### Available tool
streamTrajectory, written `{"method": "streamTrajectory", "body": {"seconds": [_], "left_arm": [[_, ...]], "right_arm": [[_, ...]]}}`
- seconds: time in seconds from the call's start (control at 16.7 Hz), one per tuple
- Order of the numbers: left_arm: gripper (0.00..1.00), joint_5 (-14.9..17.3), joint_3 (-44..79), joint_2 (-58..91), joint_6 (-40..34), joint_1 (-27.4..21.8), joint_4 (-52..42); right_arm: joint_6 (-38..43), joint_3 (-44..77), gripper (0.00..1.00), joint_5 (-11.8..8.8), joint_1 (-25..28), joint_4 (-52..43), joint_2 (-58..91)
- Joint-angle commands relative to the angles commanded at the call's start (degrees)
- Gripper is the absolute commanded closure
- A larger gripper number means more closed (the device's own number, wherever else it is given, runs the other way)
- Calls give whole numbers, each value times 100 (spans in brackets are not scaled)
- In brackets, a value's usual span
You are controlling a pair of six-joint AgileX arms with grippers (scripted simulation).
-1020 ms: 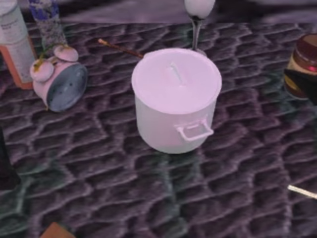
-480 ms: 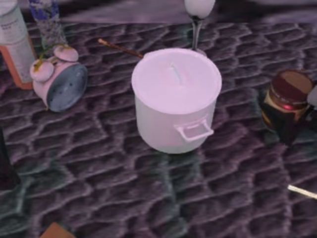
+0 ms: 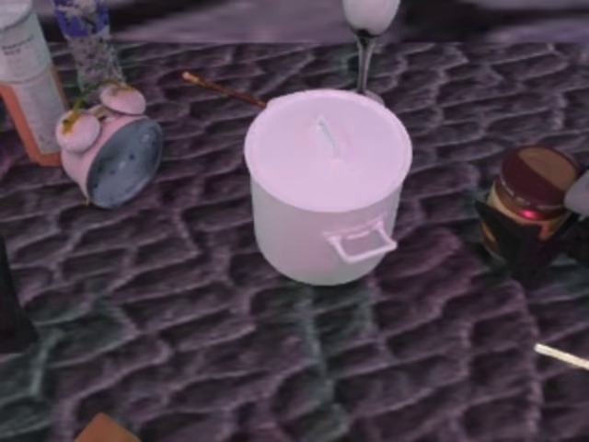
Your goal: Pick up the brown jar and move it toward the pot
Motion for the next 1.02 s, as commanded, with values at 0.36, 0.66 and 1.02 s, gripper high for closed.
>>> {"method": "streamTrajectory", "body": {"seconds": [0.36,0.66,1.02], "left_arm": [[0,0,0,0,0,0,0],[0,0,0,0,0,0,0],[0,0,0,0,0,0,0]], "right_arm": [[44,568,100,371,359,86,606],[70,860,100,565,569,108,943],[70,860,70,565,569,108,943]]}}
